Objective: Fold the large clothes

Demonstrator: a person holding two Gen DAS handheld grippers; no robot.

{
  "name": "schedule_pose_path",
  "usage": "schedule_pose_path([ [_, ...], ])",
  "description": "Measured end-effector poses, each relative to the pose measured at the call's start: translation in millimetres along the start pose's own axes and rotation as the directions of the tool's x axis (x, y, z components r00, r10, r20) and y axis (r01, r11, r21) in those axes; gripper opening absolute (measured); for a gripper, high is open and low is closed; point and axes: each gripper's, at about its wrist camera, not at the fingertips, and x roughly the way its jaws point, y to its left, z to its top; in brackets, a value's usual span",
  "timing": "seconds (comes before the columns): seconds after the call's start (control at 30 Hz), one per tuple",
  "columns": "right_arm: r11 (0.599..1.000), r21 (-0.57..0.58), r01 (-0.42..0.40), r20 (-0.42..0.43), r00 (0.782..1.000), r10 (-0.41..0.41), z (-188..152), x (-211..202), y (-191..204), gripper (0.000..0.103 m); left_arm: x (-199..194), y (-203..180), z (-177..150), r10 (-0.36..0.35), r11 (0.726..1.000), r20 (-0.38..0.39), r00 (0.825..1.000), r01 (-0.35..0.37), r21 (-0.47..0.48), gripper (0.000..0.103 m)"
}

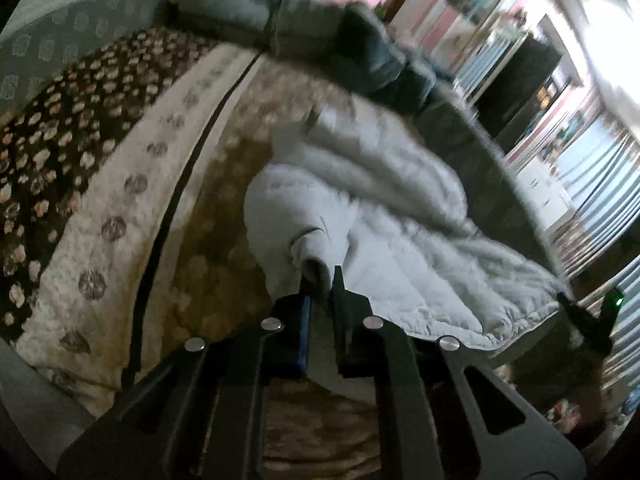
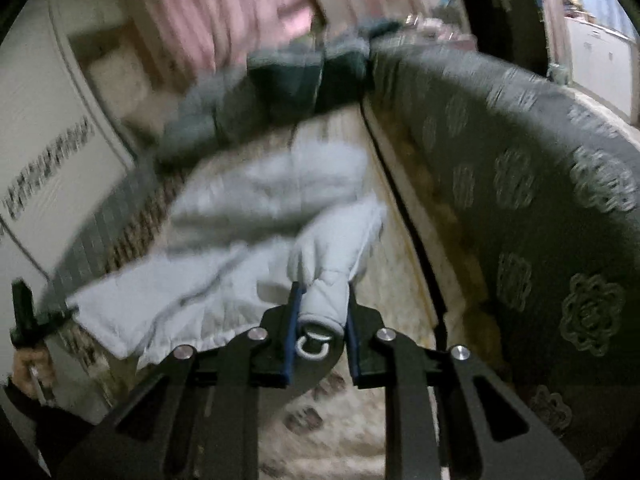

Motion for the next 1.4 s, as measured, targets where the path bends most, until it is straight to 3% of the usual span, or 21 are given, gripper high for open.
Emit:
schedule_pose_path([
  [0.13, 0.999, 0.032, -0.033, 0.125, 0.992, 0.029, 10.0, -36.3, -2.8, 0.019, -35.5, -3.0, 11.9, -0.096, 0.994, 0.066, 0.993, 0.099, -0.041, 0.007],
  [0.27, 0.999, 0.036, -0.017, 0.178, 0.984, 0.011, 14.7, -46.2, -4.1, 0.019, -43.8, -11.2, 2.9, -0.139, 0.989, 0.055, 0.989, 0.141, -0.035, 0.007],
  [0.4, 0.998, 0.064, -0.028, 0.201, 0.98, 0.015, 17.9, -44.7, -9.5, 0.019, -41.2, -11.7, 9.8, -0.164, 0.984, 0.091, 0.982, 0.169, -0.051, 0.007],
  [0.67, 0.998, 0.049, -0.045, 0.196, 0.98, 0.034, 24.4, -30.7, 8.7, 0.019, -4.0, -0.7, 32.2, -0.086, 0.993, 0.128, 0.988, 0.096, -0.073, 0.006],
  [0.87, 1.0, -0.009, -0.004, 0.234, 0.972, 0.006, 20.9, -53.0, 20.9, 0.019, -30.5, -18.3, 30.7, -0.051, 0.998, 0.161, 0.986, 0.054, -0.017, 0.005],
  [0.93, 1.0, -0.021, 0.009, 0.254, 0.967, -0.003, 17.5, -65.3, 24.4, 0.019, -57.5, -19.7, 26.8, -0.026, 1.0, 0.219, 0.975, 0.024, 0.013, 0.0],
  [1.0, 0.999, -0.03, 0.02, 0.28, 0.96, -0.011, 14.2, -80.4, 28.4, 0.019, -100.6, -11.4, 23.5, 0.011, 1.0, 0.32, 0.948, -0.015, 0.011, 0.0],
  [1.07, 1.0, -0.03, 0.002, 0.3, 0.954, 0.007, 10.9, -92.2, 29.5, 0.017, -126.8, -1.9, 27.6, 0.007, 1.0, 0.35, 0.937, -0.008, 0.001, 0.0],
  [1.1, 1.0, -0.022, 0.007, 0.334, 0.943, 0.001, 11.0, -102.9, 29.6, 0.0, -135.7, 2.3, 29.3, 0.022, 1.0, 0.347, 0.937, -0.024, 0.001, 0.0],
  [1.17, 1.0, 0.002, -0.008, 0.373, 0.928, 0.007, 11.5, -119.3, 22.4, 0.0, -137.1, 6.0, 27.0, 0.063, 0.997, 0.324, 0.944, -0.071, 0.012, 0.0],
  [1.2, 1.0, 0.016, -0.021, 0.358, 0.934, 0.014, 12.1, -118.7, 16.7, 0.0, -129.5, 9.6, 22.6, 0.065, 0.997, 0.277, 0.959, -0.07, 0.008, 0.0],
  [1.27, 0.998, 0.055, -0.018, 0.271, 0.963, 0.003, 8.0, -99.7, 1.1, 0.0, -112.4, 14.7, 12.1, 0.065, 0.998, 0.205, 0.977, -0.063, -0.016, 0.0],
  [1.37, 0.994, 0.032, 0.109, 0.119, 0.987, -0.112, -2.0, -65.2, -10.4, 0.005, -69.0, 9.0, -13.4, 0.107, 0.994, 0.08, 0.991, -0.108, 0.008, 0.0],
  [1.4, 0.991, 0.01, 0.137, 0.05, 0.989, -0.137, -5.6, -52.1, -13.3, 0.02, -48.9, 7.1, -25.1, 0.132, 0.991, 0.029, 0.991, -0.132, 0.011, 0.0],
])
